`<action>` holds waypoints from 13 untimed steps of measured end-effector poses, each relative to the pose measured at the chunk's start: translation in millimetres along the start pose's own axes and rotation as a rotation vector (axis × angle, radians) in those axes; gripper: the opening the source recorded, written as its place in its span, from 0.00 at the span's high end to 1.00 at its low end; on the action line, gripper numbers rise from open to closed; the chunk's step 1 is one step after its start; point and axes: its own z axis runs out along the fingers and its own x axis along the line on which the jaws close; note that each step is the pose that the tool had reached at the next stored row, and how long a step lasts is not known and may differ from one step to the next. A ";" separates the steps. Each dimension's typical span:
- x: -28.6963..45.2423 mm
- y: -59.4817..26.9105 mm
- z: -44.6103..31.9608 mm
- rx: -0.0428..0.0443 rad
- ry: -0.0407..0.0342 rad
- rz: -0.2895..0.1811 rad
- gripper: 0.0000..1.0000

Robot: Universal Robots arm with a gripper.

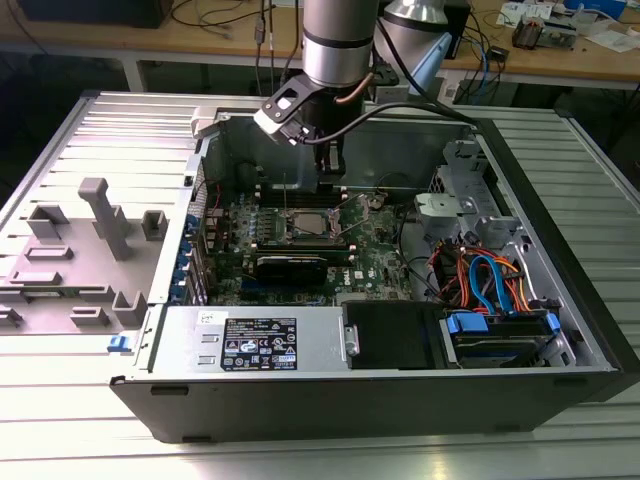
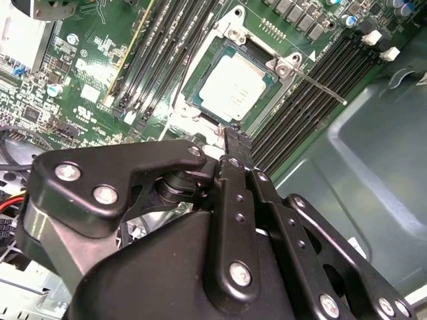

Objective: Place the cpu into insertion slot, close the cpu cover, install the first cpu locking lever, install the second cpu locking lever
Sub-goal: 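Close the cpu cover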

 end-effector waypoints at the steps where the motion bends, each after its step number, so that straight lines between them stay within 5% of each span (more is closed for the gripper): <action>1: 0.0 0.4 0.0 -0.0001 0.0000 0.000 0.89; 13: -0.2 3.0 0.0 0.0000 0.0000 0.000 0.89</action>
